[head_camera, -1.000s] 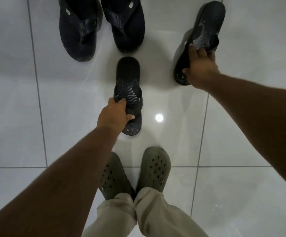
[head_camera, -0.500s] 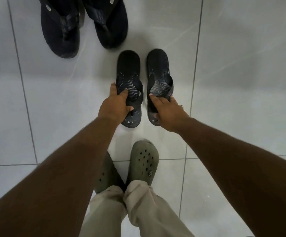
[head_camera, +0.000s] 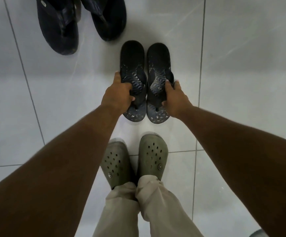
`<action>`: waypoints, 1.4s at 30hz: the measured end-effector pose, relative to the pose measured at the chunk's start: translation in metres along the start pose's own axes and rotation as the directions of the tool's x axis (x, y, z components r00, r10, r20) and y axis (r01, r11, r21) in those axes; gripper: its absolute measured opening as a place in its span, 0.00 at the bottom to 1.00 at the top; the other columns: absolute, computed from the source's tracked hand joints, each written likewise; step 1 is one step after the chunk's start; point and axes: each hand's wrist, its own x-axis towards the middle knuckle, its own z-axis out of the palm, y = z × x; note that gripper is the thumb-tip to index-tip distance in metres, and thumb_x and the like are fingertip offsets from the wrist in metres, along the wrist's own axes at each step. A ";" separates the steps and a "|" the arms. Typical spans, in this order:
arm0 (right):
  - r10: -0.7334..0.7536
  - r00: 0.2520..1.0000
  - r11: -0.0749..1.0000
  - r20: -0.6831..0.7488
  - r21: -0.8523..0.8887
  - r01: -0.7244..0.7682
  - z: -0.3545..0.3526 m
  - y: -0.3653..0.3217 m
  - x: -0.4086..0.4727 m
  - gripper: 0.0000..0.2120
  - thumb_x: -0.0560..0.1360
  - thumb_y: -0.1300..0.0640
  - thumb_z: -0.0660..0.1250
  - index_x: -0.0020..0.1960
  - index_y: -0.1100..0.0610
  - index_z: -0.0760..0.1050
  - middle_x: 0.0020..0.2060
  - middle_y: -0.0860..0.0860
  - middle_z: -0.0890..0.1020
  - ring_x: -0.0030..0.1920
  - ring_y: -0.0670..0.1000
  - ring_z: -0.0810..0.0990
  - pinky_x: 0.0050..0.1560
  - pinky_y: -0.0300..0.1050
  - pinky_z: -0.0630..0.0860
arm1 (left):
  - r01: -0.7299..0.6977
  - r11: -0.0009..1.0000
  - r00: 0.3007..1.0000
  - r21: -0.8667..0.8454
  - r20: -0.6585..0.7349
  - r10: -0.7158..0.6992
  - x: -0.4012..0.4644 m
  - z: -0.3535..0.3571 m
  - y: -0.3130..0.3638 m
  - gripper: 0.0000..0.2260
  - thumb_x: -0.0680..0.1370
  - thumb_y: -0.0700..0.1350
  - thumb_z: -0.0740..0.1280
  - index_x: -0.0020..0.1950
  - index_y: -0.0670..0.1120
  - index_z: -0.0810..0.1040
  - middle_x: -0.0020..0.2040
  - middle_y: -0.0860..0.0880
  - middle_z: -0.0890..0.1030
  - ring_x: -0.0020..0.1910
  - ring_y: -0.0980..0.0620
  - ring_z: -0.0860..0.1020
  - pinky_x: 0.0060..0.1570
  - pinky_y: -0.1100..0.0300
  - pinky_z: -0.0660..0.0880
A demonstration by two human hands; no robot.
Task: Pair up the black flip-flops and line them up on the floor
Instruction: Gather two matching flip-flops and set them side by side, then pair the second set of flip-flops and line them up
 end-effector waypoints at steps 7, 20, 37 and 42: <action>-0.038 0.999 0.999 -0.010 -0.011 0.037 0.000 0.003 0.001 0.36 0.78 0.60 0.63 0.80 0.55 0.47 0.78 0.60 0.48 0.74 0.69 0.60 0.68 0.61 0.66 | -0.014 1.000 1.000 -0.008 -0.001 0.014 -0.005 0.000 0.004 0.09 0.74 0.45 0.71 0.52 0.43 0.80 0.77 0.47 0.59 0.51 0.43 0.76 0.55 0.55 0.73; -0.186 0.958 0.950 -0.220 -0.290 0.118 -0.026 -0.020 -0.006 0.32 0.74 0.42 0.67 0.73 0.51 0.62 0.72 0.58 0.64 0.62 0.63 0.74 0.62 0.62 0.74 | -0.070 0.964 0.998 0.256 0.026 0.065 -0.006 -0.035 -0.005 0.39 0.74 0.61 0.66 0.78 0.52 0.51 0.79 0.40 0.55 0.64 0.34 0.76 0.59 0.43 0.75; -0.322 0.947 0.868 -0.010 -0.403 0.291 -0.070 -0.234 0.140 0.44 0.78 0.46 0.65 0.79 0.52 0.37 0.79 0.54 0.37 0.78 0.66 0.49 0.75 0.63 0.57 | 0.073 0.930 0.995 0.360 0.033 -0.091 0.107 -0.170 -0.147 0.41 0.77 0.48 0.67 0.79 0.56 0.41 0.80 0.47 0.37 0.79 0.38 0.47 0.74 0.39 0.58; -0.398 0.915 0.780 0.064 -0.502 0.374 -0.011 -0.255 0.092 0.40 0.79 0.51 0.63 0.80 0.54 0.40 0.80 0.56 0.48 0.74 0.73 0.55 0.69 0.69 0.60 | 0.039 0.969 0.998 0.245 0.039 -0.050 0.055 -0.130 -0.188 0.40 0.76 0.46 0.66 0.80 0.49 0.44 0.80 0.38 0.40 0.75 0.31 0.59 0.68 0.40 0.68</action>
